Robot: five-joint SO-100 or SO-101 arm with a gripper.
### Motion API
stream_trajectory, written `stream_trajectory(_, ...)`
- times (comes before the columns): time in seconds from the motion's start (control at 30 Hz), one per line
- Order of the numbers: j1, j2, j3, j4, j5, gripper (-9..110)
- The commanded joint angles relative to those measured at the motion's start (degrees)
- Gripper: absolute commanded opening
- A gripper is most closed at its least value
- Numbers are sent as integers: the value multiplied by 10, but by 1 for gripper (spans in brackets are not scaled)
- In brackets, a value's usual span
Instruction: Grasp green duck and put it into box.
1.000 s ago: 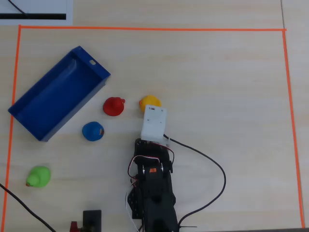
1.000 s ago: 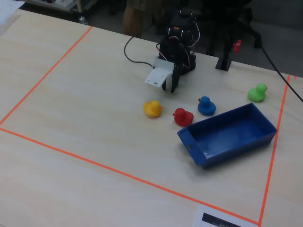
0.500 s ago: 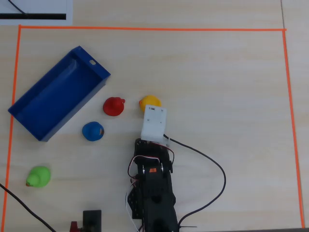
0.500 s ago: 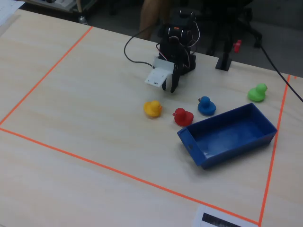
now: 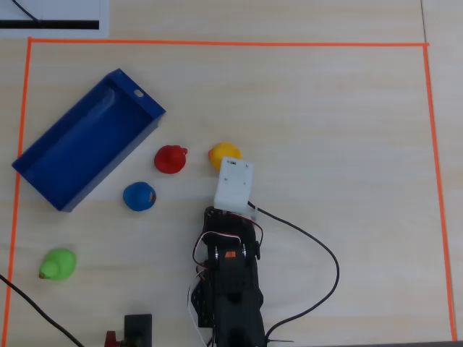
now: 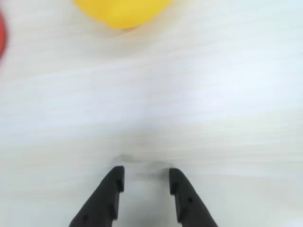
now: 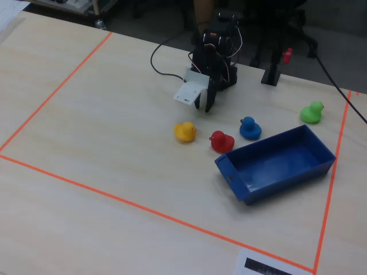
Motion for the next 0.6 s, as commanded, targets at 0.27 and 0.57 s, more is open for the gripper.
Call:
stream_trajectory(0.27,18,-6,-3,11,-31,1)
stream_trajectory(0.57,4,-221,-366,20,-2,21)
